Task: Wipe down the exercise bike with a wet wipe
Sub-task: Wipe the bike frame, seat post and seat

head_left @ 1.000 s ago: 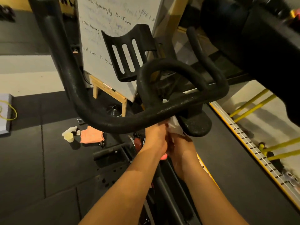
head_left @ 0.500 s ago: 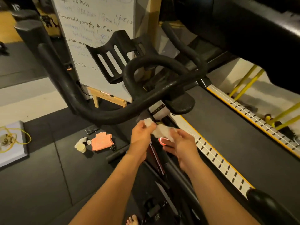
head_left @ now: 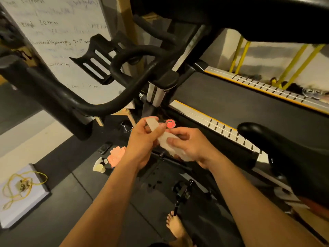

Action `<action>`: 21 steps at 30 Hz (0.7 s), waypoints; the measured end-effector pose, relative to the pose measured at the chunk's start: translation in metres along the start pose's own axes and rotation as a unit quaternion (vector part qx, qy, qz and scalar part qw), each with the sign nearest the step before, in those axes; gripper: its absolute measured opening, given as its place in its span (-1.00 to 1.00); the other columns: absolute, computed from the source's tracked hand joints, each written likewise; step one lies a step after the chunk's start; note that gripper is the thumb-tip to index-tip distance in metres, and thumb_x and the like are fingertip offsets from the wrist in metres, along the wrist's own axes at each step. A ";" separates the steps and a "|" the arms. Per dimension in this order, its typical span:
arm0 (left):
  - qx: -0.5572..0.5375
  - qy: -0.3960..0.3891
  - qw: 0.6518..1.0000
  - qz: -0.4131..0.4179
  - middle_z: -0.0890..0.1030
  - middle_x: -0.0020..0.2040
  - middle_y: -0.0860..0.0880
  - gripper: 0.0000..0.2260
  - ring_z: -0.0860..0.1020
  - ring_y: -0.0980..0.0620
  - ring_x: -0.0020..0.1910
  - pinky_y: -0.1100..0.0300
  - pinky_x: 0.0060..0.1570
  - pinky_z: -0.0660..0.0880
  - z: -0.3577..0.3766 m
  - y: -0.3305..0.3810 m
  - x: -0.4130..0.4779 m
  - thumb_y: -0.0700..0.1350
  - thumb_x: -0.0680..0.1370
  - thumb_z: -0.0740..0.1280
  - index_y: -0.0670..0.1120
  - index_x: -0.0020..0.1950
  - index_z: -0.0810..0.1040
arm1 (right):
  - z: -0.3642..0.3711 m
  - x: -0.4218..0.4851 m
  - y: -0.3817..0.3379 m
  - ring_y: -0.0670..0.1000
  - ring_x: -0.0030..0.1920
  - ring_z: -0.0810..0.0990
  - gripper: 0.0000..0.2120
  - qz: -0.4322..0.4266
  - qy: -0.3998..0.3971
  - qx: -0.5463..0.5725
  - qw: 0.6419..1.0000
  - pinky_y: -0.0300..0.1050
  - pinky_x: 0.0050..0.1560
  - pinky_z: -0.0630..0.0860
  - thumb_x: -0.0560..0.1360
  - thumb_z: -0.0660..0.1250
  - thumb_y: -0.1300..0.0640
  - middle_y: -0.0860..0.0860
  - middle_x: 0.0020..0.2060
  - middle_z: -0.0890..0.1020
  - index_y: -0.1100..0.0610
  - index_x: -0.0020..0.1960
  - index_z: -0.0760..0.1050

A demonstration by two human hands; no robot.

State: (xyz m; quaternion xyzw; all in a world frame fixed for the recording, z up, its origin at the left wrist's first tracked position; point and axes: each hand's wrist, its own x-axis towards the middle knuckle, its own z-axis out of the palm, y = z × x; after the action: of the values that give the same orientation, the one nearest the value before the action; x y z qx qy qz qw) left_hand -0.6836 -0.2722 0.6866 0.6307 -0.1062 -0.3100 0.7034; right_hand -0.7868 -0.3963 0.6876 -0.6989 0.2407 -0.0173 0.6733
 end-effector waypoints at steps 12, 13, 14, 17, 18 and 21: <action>-0.096 -0.066 0.993 -0.034 0.68 0.06 -0.22 -0.79 0.67 -0.15 0.07 0.06 -0.07 0.66 -0.068 0.011 -0.068 -0.19 0.65 0.20 -0.25 0.08 0.59 | 0.055 -0.075 0.026 0.01 -0.17 0.66 -0.77 0.214 -0.012 0.019 0.977 -0.06 -0.08 0.54 0.62 0.21 -0.05 0.09 -0.12 0.72 0.08 0.08 0.53; -0.087 -0.081 0.992 -0.033 0.68 0.08 -0.22 -0.79 0.67 -0.12 0.05 0.09 -0.12 0.66 -0.075 0.011 -0.069 -0.17 0.64 0.21 -0.25 0.11 0.58 | 0.062 -0.076 0.026 0.11 -0.06 0.67 -0.64 0.188 0.019 0.154 0.970 0.04 0.06 0.53 0.65 0.09 -0.09 0.18 -0.04 0.70 0.14 0.13 0.52; -0.077 -0.097 0.992 -0.034 0.68 0.09 -0.21 -0.78 0.68 -0.10 0.02 0.12 -0.15 0.65 -0.081 0.010 -0.072 -0.15 0.61 0.24 -0.24 0.12 0.59 | 0.072 -0.076 0.025 0.20 0.06 0.65 -0.53 0.157 0.047 0.261 0.951 0.12 0.19 0.48 0.66 -0.02 -0.14 0.24 0.04 0.67 0.18 0.18 0.50; -0.046 -0.138 0.988 -0.050 0.69 0.02 -0.18 -0.78 0.67 -0.02 -0.08 0.22 -0.13 0.63 -0.114 0.005 -0.082 -0.18 0.49 0.35 -0.28 0.03 0.64 | 0.116 -0.076 0.016 0.24 0.12 0.62 -0.51 0.078 0.161 0.447 0.877 0.19 0.29 0.43 0.66 -0.07 -0.13 0.19 0.00 0.69 0.14 0.15 0.52; -0.025 -0.155 0.985 -0.067 0.70 -0.04 -0.16 -0.85 0.66 0.01 -0.13 0.26 -0.17 0.61 -0.130 0.004 -0.085 -0.21 0.48 0.37 -0.27 -0.05 0.66 | 0.134 -0.076 0.010 0.19 0.05 0.65 -0.58 0.060 0.188 0.454 0.869 0.16 0.23 0.47 0.67 -0.03 -0.09 0.13 -0.09 0.72 0.11 0.07 0.53; -0.002 -0.265 0.953 -0.145 0.67 -0.19 -0.12 -0.89 0.63 0.03 -0.22 0.27 -0.23 0.57 -0.186 0.000 -0.093 -0.22 0.41 0.49 -0.16 -0.30 0.63 | 0.185 -0.075 -0.004 0.04 -0.15 0.70 -0.73 0.056 0.236 0.418 0.876 0.00 -0.04 0.59 0.66 0.12 0.03 0.04 -0.21 0.73 0.08 0.03 0.57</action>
State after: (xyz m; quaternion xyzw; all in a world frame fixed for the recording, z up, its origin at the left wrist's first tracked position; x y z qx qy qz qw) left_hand -0.6560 -0.0669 0.6750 0.5330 -0.1955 -0.5650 0.5987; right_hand -0.7877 -0.1966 0.6965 -0.3129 0.4012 -0.2429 0.8259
